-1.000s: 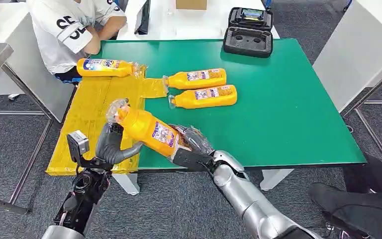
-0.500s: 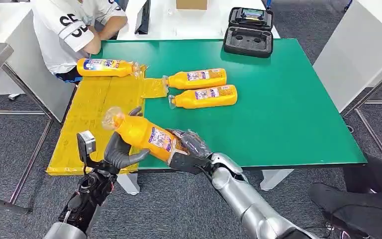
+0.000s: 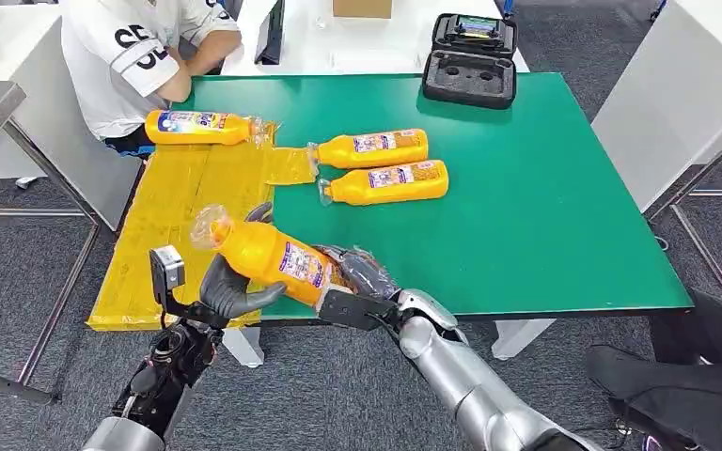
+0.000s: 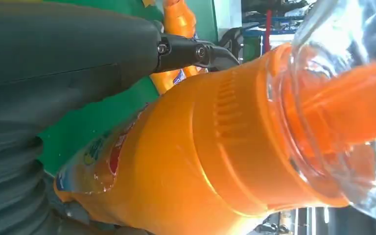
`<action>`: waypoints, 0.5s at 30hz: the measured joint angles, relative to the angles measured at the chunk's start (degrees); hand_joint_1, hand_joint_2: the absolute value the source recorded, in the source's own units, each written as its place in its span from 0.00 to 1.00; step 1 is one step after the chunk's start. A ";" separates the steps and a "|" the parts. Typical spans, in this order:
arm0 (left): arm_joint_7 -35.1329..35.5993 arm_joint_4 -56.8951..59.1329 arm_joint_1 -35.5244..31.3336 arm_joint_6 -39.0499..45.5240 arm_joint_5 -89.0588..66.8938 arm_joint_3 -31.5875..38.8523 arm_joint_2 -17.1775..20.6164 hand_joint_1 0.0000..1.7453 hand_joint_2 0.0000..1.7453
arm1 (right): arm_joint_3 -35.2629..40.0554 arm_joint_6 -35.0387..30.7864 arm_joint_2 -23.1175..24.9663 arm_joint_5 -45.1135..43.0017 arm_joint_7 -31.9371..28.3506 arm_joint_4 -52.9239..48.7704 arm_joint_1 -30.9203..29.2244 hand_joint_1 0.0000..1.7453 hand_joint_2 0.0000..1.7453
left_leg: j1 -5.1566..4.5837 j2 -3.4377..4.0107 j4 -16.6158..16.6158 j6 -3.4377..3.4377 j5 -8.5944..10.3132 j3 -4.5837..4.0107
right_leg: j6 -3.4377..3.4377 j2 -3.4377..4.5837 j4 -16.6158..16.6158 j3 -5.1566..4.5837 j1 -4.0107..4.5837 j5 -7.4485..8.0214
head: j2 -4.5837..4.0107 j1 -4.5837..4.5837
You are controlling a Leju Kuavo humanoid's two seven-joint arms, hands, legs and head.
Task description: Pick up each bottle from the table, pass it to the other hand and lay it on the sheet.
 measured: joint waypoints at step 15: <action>1.22 1.88 -0.16 -17.90 16.44 -0.02 0.00 0.00 1.00 | 0.61 -1.40 -0.02 3.00 1.18 1.27 -0.20 1.00 1.00 | 0.00 0.00 0.00 0.00 0.00 -0.03 | 0.00 0.00 0.00 -0.01 0.00 0.00 | 0.00 0.00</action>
